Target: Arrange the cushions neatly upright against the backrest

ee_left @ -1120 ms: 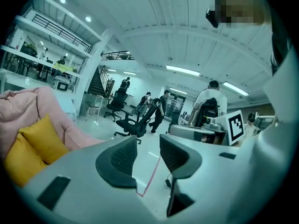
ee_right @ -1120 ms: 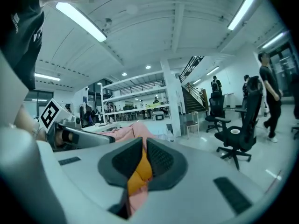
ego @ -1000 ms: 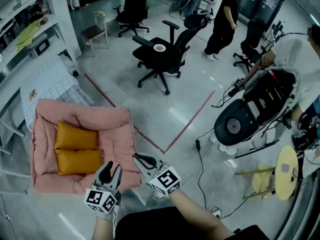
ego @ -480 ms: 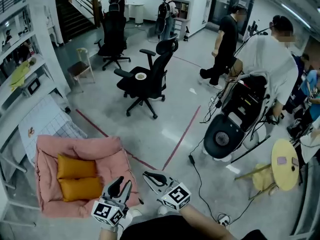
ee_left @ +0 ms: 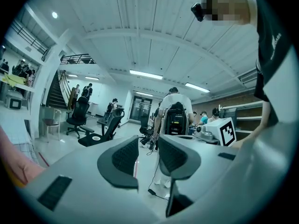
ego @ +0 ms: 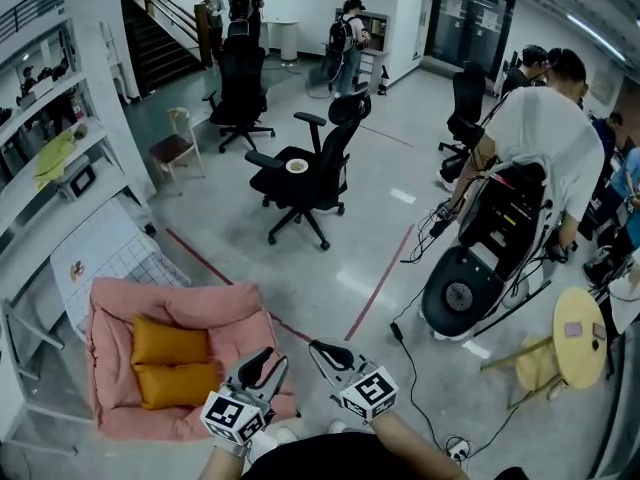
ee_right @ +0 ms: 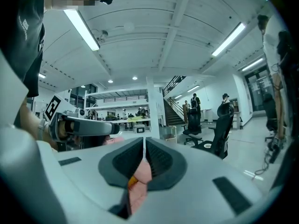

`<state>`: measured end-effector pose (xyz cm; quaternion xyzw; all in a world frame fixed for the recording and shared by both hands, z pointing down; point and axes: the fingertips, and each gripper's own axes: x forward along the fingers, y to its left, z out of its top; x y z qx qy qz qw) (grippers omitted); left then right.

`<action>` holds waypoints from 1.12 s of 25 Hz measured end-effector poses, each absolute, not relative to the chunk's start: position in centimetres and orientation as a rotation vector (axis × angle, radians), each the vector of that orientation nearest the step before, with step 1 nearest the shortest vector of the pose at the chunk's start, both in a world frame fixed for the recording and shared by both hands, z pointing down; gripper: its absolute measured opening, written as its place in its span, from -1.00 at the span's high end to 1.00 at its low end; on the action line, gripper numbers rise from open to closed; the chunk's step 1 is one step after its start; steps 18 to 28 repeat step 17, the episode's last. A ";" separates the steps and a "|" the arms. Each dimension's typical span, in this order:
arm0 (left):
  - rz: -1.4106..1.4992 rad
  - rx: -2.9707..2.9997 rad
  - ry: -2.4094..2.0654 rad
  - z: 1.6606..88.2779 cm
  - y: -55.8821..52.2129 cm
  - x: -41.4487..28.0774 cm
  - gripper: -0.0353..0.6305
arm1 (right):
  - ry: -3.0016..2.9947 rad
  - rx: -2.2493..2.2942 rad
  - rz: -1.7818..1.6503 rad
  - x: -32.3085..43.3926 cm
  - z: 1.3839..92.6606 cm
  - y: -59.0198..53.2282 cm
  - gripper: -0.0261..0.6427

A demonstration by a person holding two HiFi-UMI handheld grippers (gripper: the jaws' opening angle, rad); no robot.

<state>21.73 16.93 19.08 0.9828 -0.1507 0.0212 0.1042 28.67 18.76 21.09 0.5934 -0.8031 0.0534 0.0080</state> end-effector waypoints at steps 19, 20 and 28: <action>0.002 2.903 -0.538 19.6 13.0 19.1 0.48 | -2.510 1.844 0.062 26.9 21.2 14.9 0.84; 0.002 2.903 -0.538 19.6 13.0 19.1 0.48 | -2.510 1.844 0.062 26.9 21.2 14.9 0.84; 0.002 2.903 -0.538 19.6 13.0 19.1 0.48 | -2.510 1.844 0.062 26.9 21.2 14.9 0.84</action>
